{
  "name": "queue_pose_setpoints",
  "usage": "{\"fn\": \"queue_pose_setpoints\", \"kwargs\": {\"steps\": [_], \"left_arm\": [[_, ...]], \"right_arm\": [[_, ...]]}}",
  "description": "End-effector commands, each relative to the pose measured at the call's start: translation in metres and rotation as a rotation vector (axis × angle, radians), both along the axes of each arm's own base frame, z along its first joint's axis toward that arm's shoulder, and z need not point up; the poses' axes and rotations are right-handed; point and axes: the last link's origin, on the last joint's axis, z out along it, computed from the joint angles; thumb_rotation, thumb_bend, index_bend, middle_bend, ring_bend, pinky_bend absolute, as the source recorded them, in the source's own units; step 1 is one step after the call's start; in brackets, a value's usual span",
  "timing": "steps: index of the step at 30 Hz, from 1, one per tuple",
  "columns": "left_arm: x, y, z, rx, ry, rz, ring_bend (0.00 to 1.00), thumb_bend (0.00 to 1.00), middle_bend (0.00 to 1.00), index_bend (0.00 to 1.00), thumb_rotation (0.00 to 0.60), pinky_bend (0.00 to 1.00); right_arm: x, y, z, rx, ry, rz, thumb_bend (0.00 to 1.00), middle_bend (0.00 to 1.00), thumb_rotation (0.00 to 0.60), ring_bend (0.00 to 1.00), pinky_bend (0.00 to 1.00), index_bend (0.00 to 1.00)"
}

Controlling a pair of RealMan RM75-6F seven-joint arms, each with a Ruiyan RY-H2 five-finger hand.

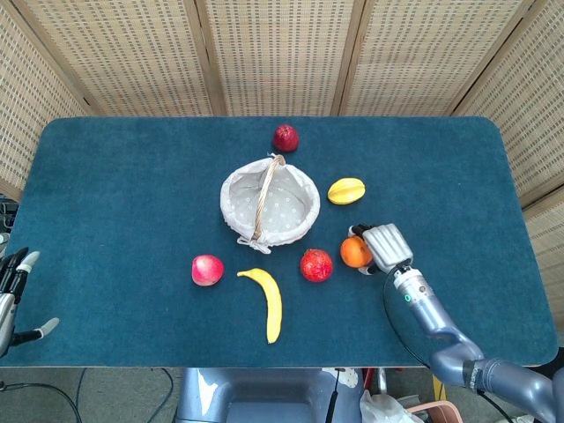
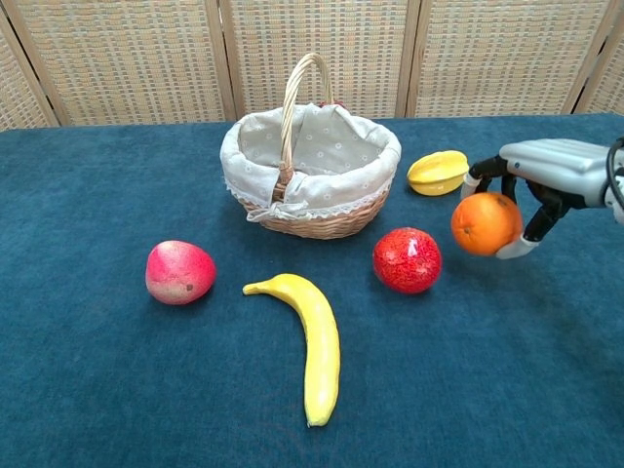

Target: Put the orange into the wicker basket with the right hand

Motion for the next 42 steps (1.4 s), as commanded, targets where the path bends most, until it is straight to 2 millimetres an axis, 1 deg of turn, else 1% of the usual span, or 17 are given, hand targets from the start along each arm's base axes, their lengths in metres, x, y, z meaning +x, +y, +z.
{"fn": "queue_pose_setpoints", "kwargs": {"steps": [1, 3, 6, 11, 17, 19, 22, 25, 30, 34, 35, 36, 37, 38, 39, 41, 42], "left_arm": [[0.000, 0.001, -0.001, -0.004, 0.000, 0.002, 0.00, 0.00, 0.00, 0.00, 0.600, 0.00], [0.000, 0.001, -0.001, -0.005, 0.000, 0.005, 0.00, 0.00, 0.00, 0.00, 0.600, 0.00], [0.000, 0.002, -0.001, -0.007, -0.003, 0.007, 0.00, 0.00, 0.00, 0.00, 0.600, 0.00], [-0.002, 0.005, 0.001, -0.002, -0.010, 0.015, 0.00, 0.00, 0.00, 0.00, 0.600, 0.00], [-0.006, 0.011, 0.003, 0.002, -0.012, 0.035, 0.00, 0.00, 0.00, 0.00, 0.600, 0.00], [-0.010, 0.015, 0.002, -0.002, -0.010, 0.055, 0.00, 0.00, 0.00, 0.00, 0.600, 0.00], [-0.012, 0.019, 0.000, -0.006, -0.007, 0.068, 0.00, 0.00, 0.00, 0.00, 0.600, 0.00], [-0.014, 0.021, 0.000, -0.007, -0.006, 0.082, 0.00, 0.00, 0.00, 0.00, 0.600, 0.00], [-0.017, 0.024, -0.001, -0.010, -0.005, 0.096, 0.00, 0.00, 0.00, 0.00, 0.600, 0.00], [-0.018, 0.026, -0.001, -0.011, -0.005, 0.101, 0.00, 0.00, 0.00, 0.00, 0.600, 0.00], [-0.018, 0.026, -0.002, -0.012, -0.004, 0.102, 0.00, 0.00, 0.00, 0.00, 0.600, 0.00], [-0.018, 0.026, -0.002, -0.013, -0.003, 0.103, 0.00, 0.00, 0.00, 0.00, 0.600, 0.00], [-0.018, 0.026, -0.002, -0.015, -0.003, 0.103, 0.00, 0.00, 0.00, 0.00, 0.600, 0.00], [-0.018, 0.026, -0.002, -0.015, -0.002, 0.103, 0.00, 0.00, 0.00, 0.00, 0.600, 0.00], [-0.018, 0.026, -0.002, -0.014, -0.002, 0.103, 0.00, 0.00, 0.00, 0.00, 0.600, 0.00], [-0.018, 0.026, -0.002, -0.013, -0.003, 0.104, 0.00, 0.00, 0.00, 0.00, 0.600, 0.00], [-0.018, 0.026, -0.002, -0.013, -0.004, 0.104, 0.00, 0.00, 0.00, 0.00, 0.600, 0.00]], "right_arm": [[0.019, 0.002, 0.041, -0.050, -0.123, 0.059, 0.43, 0.57, 0.600, 0.50, 0.75, 0.56], [0.029, -0.001, 0.056, -0.071, -0.167, 0.080, 0.43, 0.58, 0.600, 0.50, 0.75, 0.56], [0.043, -0.009, 0.069, -0.084, -0.226, 0.094, 0.43, 0.58, 0.600, 0.50, 0.75, 0.56], [0.071, -0.030, 0.070, -0.035, -0.347, 0.069, 0.43, 0.58, 0.600, 0.50, 0.75, 0.56], [0.099, -0.048, 0.050, 0.036, -0.455, 0.040, 0.43, 0.58, 0.600, 0.50, 0.75, 0.56], [0.117, -0.053, 0.031, 0.077, -0.485, 0.046, 0.43, 0.58, 0.600, 0.50, 0.75, 0.56], [0.128, -0.066, 0.013, 0.086, -0.478, 0.031, 0.43, 0.58, 0.600, 0.50, 0.75, 0.56], [0.132, -0.077, -0.001, 0.087, -0.472, 0.001, 0.43, 0.58, 0.600, 0.50, 0.75, 0.56], [0.134, -0.092, -0.010, 0.084, -0.479, -0.046, 0.43, 0.58, 0.600, 0.50, 0.75, 0.56], [0.135, -0.095, -0.018, 0.113, -0.462, -0.062, 0.40, 0.58, 0.600, 0.50, 0.73, 0.56], [0.136, -0.095, -0.021, 0.123, -0.453, -0.063, 0.33, 0.55, 0.600, 0.49, 0.69, 0.55], [0.136, -0.094, -0.023, 0.142, -0.442, -0.067, 0.20, 0.49, 0.600, 0.43, 0.61, 0.50], [0.136, -0.093, -0.027, 0.180, -0.431, -0.081, 0.12, 0.42, 0.600, 0.37, 0.54, 0.43], [0.137, -0.093, -0.027, 0.193, -0.428, -0.089, 0.03, 0.28, 0.600, 0.23, 0.41, 0.31], [0.137, -0.093, -0.027, 0.196, -0.427, -0.092, 0.00, 0.15, 0.600, 0.11, 0.29, 0.18], [0.136, -0.094, -0.025, 0.197, -0.415, -0.098, 0.00, 0.03, 0.600, 0.01, 0.16, 0.06], [0.134, -0.094, -0.023, 0.193, -0.403, -0.098, 0.00, 0.01, 0.600, 0.00, 0.12, 0.03]]}}
